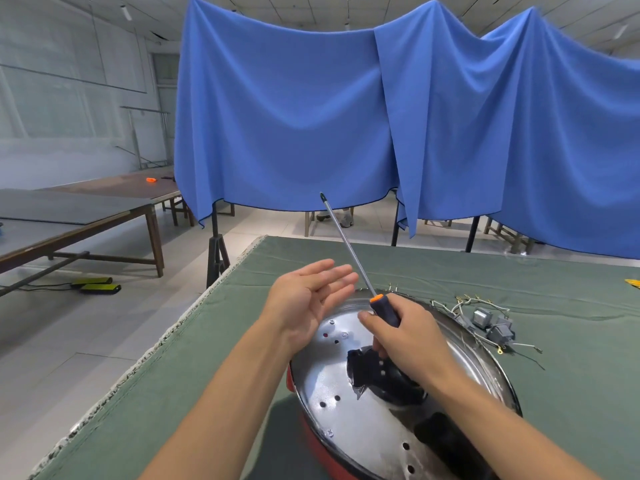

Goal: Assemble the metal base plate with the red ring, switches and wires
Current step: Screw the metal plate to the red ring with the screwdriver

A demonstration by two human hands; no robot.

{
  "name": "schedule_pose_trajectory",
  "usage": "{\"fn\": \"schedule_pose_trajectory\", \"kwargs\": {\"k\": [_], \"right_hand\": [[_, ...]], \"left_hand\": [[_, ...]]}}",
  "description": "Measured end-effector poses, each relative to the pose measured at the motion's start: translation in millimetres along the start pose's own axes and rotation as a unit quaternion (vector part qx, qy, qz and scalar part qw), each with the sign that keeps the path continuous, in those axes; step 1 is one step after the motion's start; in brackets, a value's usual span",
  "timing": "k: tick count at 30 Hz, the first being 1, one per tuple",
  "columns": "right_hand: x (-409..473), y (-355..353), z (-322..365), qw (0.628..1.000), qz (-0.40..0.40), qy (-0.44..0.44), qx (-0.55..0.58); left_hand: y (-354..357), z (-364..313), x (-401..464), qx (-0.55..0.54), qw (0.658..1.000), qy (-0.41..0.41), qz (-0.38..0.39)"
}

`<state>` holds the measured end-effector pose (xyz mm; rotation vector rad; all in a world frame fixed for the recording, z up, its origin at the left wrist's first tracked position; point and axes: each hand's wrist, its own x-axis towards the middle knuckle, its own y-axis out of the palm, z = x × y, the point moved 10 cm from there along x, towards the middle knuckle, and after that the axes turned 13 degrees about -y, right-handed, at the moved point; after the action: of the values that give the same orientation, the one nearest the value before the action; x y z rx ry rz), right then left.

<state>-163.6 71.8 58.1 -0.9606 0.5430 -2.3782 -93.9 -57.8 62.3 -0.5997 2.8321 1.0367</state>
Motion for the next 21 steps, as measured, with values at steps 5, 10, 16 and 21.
{"fn": "schedule_pose_trajectory", "kwargs": {"k": [5, 10, 16, 21], "right_hand": [[-1.5, -7.2, 8.6, 0.996, -0.039, -0.034, 0.073], [2.3, -2.8, 20.6, 0.991, -0.040, -0.064, 0.108], [7.1, 4.2, 19.5, 0.991, -0.019, -0.057, 0.119], [9.2, 15.0, 20.7, 0.994, 0.019, -0.062, 0.088]], "left_hand": [[15.5, 15.7, 6.6, 0.112, 0.994, 0.011, 0.003], [31.4, 26.5, -1.1, 0.138, 0.990, 0.007, 0.039], [20.9, 32.5, 4.2, 0.137, 0.990, 0.010, -0.012], [13.9, 35.7, -0.7, 0.138, 0.990, 0.005, 0.003]]}}
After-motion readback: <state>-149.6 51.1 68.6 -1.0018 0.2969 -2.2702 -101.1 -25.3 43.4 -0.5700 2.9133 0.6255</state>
